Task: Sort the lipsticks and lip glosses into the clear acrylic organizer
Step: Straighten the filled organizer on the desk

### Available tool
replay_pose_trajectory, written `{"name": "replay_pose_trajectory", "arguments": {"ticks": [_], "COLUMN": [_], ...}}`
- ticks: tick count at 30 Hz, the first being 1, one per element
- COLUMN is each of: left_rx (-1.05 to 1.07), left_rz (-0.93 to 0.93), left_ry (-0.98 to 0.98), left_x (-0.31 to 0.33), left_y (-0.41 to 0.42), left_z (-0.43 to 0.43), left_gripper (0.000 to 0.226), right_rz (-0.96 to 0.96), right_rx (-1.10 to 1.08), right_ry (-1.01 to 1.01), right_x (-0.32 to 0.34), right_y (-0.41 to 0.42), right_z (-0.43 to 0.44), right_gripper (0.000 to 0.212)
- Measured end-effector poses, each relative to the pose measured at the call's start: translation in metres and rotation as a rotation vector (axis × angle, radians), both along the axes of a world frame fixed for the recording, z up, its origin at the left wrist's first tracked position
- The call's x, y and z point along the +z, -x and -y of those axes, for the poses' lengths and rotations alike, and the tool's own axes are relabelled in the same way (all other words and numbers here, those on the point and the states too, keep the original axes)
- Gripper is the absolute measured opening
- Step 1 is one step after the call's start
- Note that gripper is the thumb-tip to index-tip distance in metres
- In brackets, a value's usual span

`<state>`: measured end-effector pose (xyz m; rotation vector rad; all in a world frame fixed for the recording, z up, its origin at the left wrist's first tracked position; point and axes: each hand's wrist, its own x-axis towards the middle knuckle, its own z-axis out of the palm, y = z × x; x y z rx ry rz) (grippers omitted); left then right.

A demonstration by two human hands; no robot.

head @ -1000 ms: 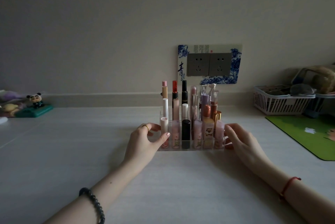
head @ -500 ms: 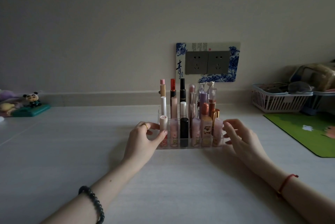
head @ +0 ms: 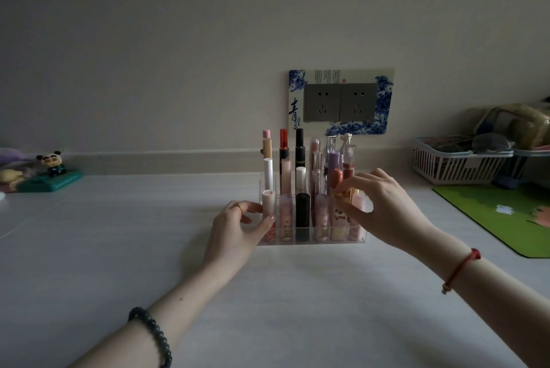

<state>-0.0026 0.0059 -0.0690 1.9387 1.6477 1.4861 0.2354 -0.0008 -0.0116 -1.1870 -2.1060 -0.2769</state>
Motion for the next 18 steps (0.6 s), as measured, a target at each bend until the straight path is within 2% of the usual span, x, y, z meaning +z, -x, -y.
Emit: {"name": "replay_pose_trajectory", "arguments": {"ticks": [4,9,14,18], "left_rx": [-0.008,-0.023,-0.055,-0.07], "left_rz": [-0.003,0.025,0.07,0.056], "left_ry": [-0.014,-0.008,0.019,0.12], "left_x": [-0.002,-0.003,-0.001,-0.002], "left_y": [0.002,0.002,0.002,0.003], "left_z": [0.0,0.001,0.003,0.004], "left_gripper": [0.014,0.022,0.043,0.072], "right_rz": [0.024,-0.075,-0.079,-0.049], "right_rx": [-0.018,-0.037,-0.036,-0.03], "right_ry": [0.023,0.107,0.147,0.153], "right_x": [0.002,0.005,0.009,0.011], "right_y": [0.003,0.004,0.004,0.003], "right_z": [-0.004,-0.003,-0.004,-0.003], "right_gripper": [0.019,0.016,0.012,0.012]}}
